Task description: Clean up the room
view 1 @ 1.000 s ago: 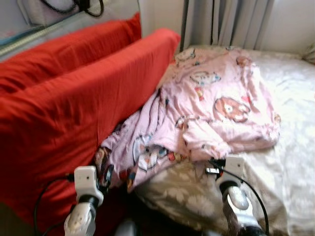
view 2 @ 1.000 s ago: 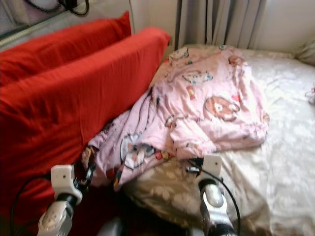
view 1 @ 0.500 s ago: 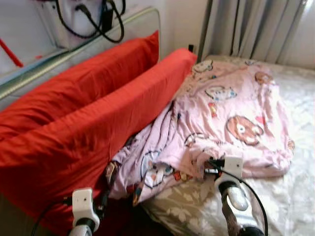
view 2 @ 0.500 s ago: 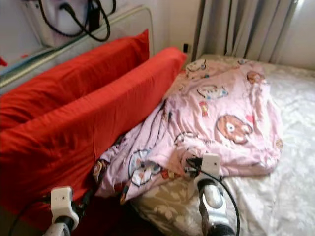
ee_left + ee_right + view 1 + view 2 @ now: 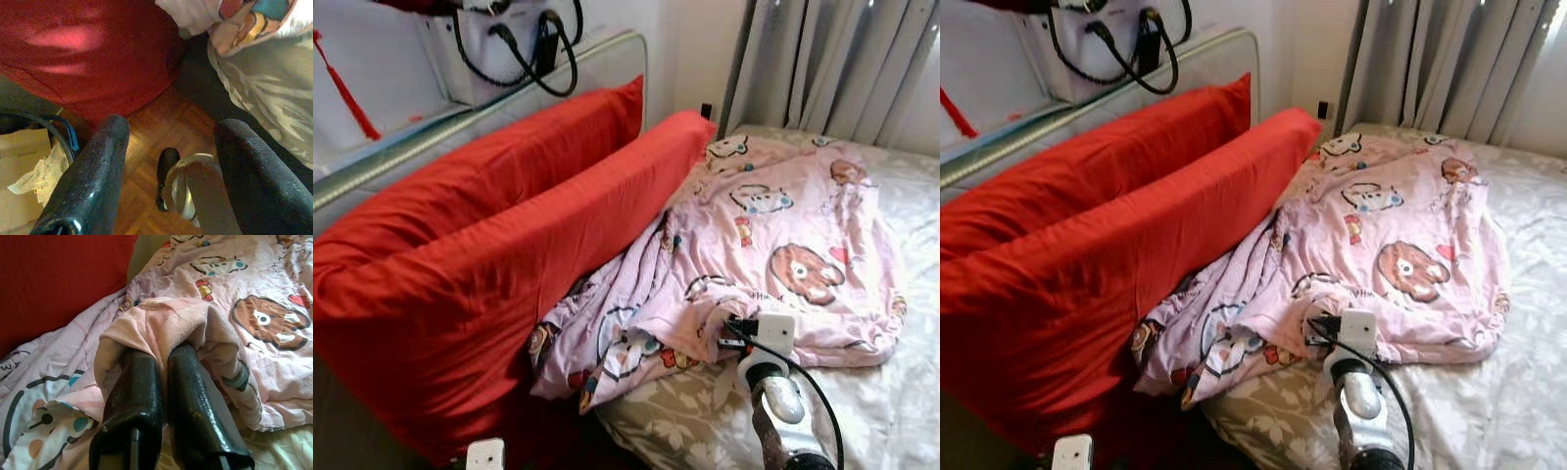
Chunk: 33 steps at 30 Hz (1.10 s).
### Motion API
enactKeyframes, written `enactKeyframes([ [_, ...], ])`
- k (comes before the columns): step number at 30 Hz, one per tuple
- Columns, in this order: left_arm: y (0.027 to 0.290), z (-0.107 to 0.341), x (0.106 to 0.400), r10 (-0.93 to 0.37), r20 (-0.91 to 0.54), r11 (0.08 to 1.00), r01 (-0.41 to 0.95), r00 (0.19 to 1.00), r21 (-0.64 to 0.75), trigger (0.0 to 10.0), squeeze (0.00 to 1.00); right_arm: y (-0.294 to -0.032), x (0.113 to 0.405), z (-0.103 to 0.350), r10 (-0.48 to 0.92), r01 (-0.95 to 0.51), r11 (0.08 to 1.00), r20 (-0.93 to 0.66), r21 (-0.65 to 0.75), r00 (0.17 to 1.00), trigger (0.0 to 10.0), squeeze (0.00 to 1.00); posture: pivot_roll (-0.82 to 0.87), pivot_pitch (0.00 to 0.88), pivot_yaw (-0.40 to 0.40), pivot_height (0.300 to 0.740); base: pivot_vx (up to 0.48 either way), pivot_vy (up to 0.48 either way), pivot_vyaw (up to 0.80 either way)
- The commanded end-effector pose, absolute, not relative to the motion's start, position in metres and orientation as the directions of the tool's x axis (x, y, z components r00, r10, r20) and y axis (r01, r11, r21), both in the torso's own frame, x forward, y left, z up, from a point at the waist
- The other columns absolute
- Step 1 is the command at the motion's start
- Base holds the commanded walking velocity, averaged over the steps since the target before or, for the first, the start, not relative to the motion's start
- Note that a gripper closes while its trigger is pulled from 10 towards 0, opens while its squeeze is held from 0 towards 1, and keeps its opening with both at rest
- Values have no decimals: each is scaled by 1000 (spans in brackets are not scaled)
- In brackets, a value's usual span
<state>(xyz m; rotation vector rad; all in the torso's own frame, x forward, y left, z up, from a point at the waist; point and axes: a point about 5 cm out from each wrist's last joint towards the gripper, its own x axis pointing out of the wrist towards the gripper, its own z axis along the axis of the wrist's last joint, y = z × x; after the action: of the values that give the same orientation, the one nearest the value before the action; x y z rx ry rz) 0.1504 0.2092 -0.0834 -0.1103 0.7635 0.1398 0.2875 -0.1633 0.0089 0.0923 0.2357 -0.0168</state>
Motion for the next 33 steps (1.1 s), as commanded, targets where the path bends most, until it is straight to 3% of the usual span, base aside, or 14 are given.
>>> enactKeyframes([
  [1,212,-86,147,95,-722,985,-168,685,-31,10000,0,-162,285,7,-4,25,996,-236,83,972,10000,0,73,0,42,740,0,0,0],
  [8,208,-93,137,66,-770,996,-87,634,14,10000,0,-163,284,6,-7,27,996,-244,80,970,10000,0,75,0,40,740,0,0,0],
  [33,213,-98,129,74,-816,994,-112,573,11,10000,0,-162,295,14,-20,39,997,-236,74,972,10000,0,75,0,45,740,0,0,0],
])
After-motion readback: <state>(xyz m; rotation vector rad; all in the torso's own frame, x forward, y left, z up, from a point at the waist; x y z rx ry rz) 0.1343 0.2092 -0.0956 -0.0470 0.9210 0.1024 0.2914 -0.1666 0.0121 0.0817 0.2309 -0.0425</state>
